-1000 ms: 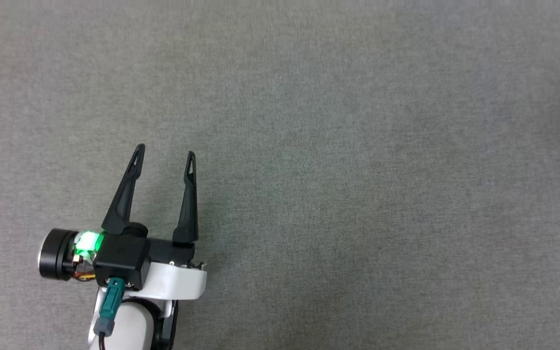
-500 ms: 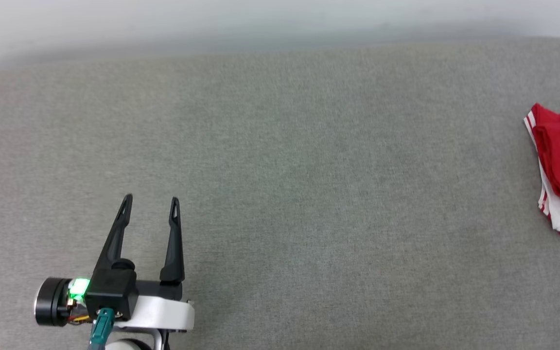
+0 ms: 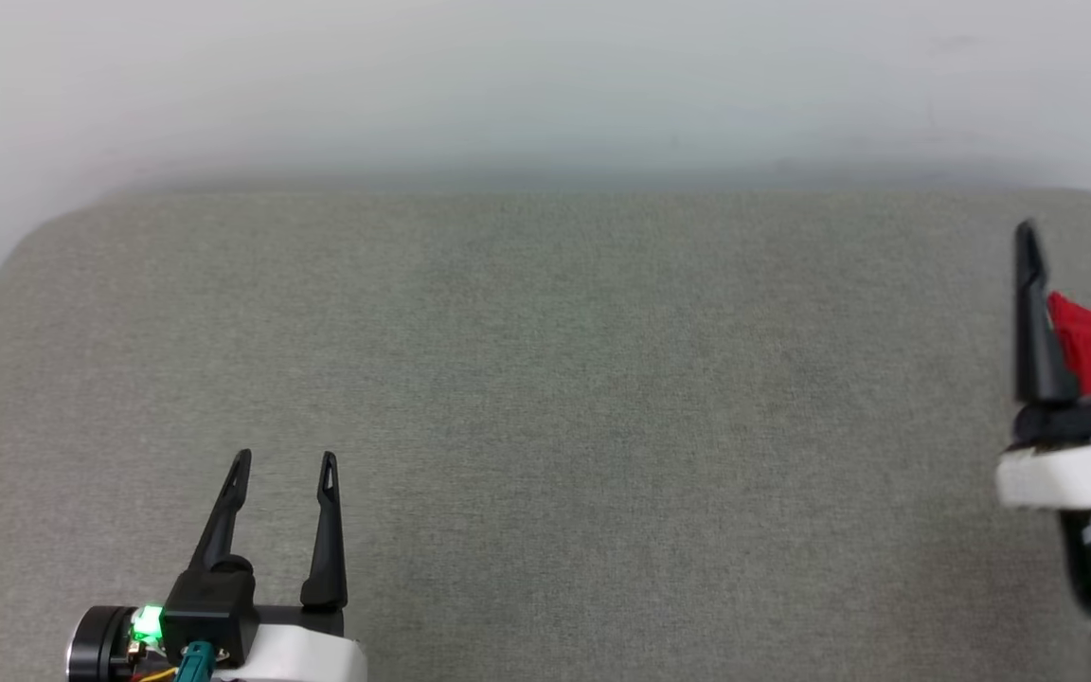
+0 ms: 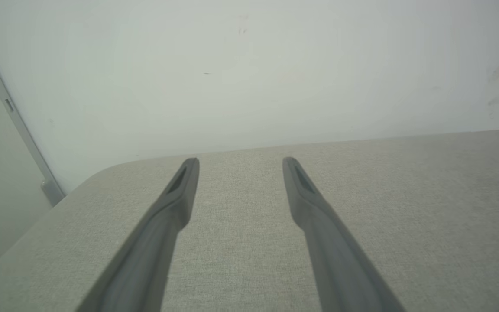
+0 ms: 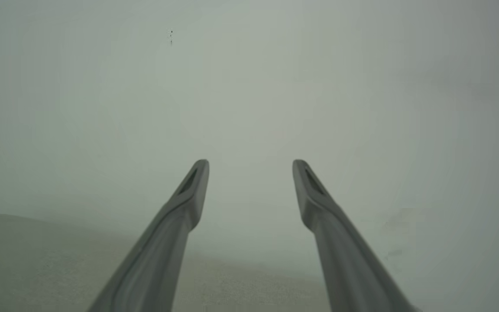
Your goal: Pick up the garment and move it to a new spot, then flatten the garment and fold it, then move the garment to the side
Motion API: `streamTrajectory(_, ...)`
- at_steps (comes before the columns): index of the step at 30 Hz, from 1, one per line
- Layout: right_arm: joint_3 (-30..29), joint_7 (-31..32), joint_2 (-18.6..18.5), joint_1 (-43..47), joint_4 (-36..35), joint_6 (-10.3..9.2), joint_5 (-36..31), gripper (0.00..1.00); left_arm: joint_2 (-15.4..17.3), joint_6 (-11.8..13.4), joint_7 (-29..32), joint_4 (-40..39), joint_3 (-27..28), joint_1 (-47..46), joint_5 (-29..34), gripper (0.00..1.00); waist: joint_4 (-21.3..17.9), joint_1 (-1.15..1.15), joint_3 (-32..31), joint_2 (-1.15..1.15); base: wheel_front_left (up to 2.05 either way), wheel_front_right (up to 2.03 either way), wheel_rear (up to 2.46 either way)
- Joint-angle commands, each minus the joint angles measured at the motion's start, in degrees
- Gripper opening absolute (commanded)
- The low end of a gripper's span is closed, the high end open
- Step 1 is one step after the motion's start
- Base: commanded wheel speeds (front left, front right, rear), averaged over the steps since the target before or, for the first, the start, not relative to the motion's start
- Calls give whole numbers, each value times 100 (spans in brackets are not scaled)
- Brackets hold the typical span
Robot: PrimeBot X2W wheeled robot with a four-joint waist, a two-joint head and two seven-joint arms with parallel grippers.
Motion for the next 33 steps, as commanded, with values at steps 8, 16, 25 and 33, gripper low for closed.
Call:
streamTrajectory(8,104,-15,602,1073,447,-7,146,100,-92,-116,-12,190,69,240,4,100,108,1,-403,0,0,0,0)
streamTrajectory(16,-7,-15,899,1796,449,-6,111,100,-147,-251,-12,218,92,361,-41,100,85,1,-598,0,0,0,0)
streamTrajectory(25,-47,-16,1057,2223,233,-6,184,100,-207,-468,-12,266,130,481,-118,100,11,1,-711,0,0,0,0)
streamTrajectory(33,-54,-16,1111,2412,121,-6,110,100,-257,-549,-12,269,198,536,-132,100,-32,1,-736,0,0,0,0)
